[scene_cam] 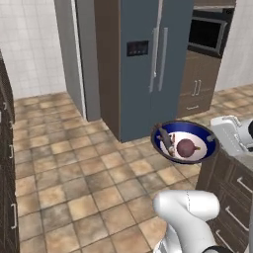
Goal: Place the bowl containing the onion and fish in the microwave. Close the microwave door and press the start button to microwave the meal.
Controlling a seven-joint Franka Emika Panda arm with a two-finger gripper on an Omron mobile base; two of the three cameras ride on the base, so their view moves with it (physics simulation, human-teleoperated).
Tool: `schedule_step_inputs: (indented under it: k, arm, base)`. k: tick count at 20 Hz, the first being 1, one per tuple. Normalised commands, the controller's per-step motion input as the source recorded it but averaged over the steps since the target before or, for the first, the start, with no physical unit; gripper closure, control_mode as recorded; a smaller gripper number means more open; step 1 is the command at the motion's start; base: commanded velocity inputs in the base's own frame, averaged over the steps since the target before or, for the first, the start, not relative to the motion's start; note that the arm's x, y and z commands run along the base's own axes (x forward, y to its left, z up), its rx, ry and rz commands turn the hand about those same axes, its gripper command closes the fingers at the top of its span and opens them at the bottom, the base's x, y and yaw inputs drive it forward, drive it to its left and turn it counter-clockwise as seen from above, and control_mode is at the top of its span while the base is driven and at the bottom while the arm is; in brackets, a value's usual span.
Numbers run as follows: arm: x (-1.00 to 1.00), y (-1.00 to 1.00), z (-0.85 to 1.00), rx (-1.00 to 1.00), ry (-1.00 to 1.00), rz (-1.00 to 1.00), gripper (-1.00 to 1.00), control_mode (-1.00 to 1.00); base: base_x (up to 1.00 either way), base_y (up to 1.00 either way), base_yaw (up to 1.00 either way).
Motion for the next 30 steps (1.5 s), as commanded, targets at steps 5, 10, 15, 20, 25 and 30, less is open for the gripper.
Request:
schedule_step_inputs:
  k: [5,10,15,20,25,30]
  arm:
    - [0.00,0.00,0.00,0.00,0.00,0.00,1.00,1.00]
    - [0.00,0.00,0.00,0.00,0.00,0.00,1.00,1.00]
    - [0.00,0.00,0.00,0.00,0.00,0.00,1.00,1.00]
    - [0.00,0.00,0.00,0.00,0.00,0.00,1.00,1.00]
    - [0.00,0.00,0.00,0.00,0.00,0.00,1.00,1.00]
    - [0.00,0.00,0.00,0.00,0.00,0.00,1.00,1.00]
  base:
    - [1.00,0.19,-0.23]
    - [1.00,0.07,-0.37]
    - [1.00,0.16,-0.43]
    - [1.00,0.20,-0.47]
    - [1.00,0.11,-0.48]
    - [1.00,0.01,-0.49]
